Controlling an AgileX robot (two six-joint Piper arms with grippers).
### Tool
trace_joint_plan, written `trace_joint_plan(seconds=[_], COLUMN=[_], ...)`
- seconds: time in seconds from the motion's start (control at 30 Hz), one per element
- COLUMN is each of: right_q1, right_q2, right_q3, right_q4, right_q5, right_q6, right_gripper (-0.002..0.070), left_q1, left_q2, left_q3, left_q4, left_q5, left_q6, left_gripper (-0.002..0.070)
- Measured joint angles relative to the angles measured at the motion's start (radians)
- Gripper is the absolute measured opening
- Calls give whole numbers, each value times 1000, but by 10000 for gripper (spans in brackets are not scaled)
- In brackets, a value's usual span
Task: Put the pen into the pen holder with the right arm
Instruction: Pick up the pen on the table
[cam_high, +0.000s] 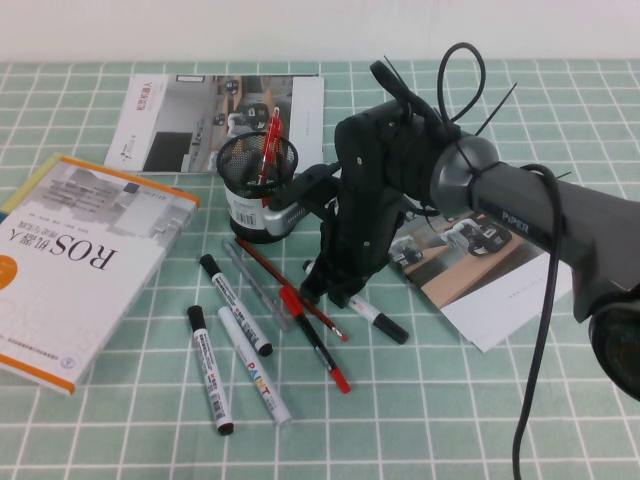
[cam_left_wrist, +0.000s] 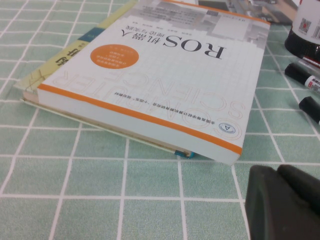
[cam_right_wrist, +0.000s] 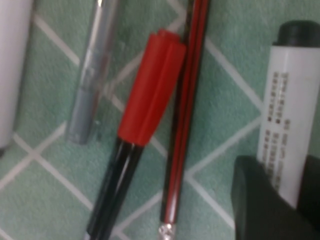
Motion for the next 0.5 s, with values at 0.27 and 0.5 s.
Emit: trace_joint_plan(seconds=[0.27, 0.5], right_q1=[0, 0], right_q2=[-8, -87], right_q3=[0, 13], right_q4=[-39, -46], right_q5=[35, 63], right_q6=[0, 17], right_gripper=[130, 129], left_q1=[0, 0], left_q2=[0, 0], left_q3=[0, 0], left_q4=[0, 0], left_q5=[0, 0], left_q6=[0, 0], left_gripper=[-4, -4])
